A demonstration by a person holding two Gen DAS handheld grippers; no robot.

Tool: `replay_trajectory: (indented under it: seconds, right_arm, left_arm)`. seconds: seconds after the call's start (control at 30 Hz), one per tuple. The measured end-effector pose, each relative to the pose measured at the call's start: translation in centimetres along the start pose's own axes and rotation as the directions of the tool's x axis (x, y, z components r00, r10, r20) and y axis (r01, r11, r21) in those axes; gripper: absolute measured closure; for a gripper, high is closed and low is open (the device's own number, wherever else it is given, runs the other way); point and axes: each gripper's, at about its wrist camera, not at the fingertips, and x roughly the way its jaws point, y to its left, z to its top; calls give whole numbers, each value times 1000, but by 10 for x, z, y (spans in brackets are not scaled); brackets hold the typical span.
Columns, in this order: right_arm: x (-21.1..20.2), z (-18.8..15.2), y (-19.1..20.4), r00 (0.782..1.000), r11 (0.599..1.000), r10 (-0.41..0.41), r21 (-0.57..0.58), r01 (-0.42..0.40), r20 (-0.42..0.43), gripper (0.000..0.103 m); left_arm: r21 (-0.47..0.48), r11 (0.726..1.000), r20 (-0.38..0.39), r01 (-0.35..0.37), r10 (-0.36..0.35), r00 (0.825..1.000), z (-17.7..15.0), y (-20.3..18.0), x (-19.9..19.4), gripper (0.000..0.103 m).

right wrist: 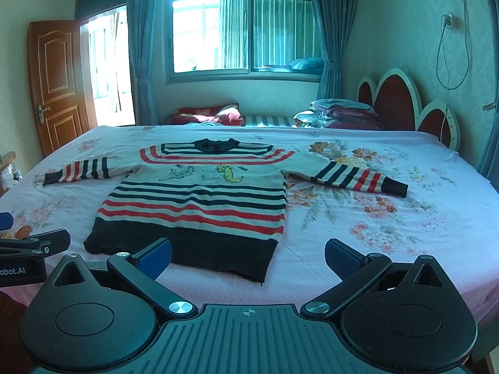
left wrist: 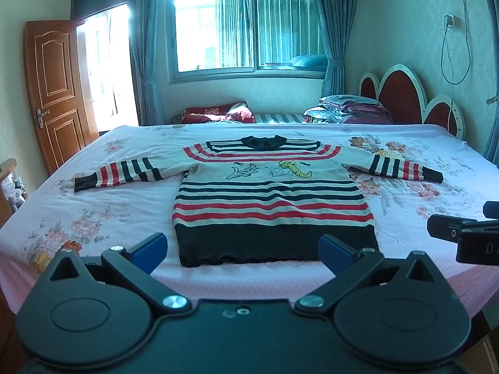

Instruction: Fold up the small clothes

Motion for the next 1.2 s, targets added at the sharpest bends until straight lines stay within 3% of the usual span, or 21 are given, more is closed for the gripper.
replay_trajectory:
  seconds: [1.0, 1.2]
  right_arm:
    - [8, 1, -2, 1000, 1000, 13, 11, -13, -13, 0]
    - [27, 8, -11, 1000, 999, -18, 30, 19, -18, 0]
  left_arm:
    - [1, 1000, -11, -8, 8, 1000, -1, 3, 6, 0]
    - [-10, 1000, -18, 15, -15, 1000, 6, 7, 26, 0]
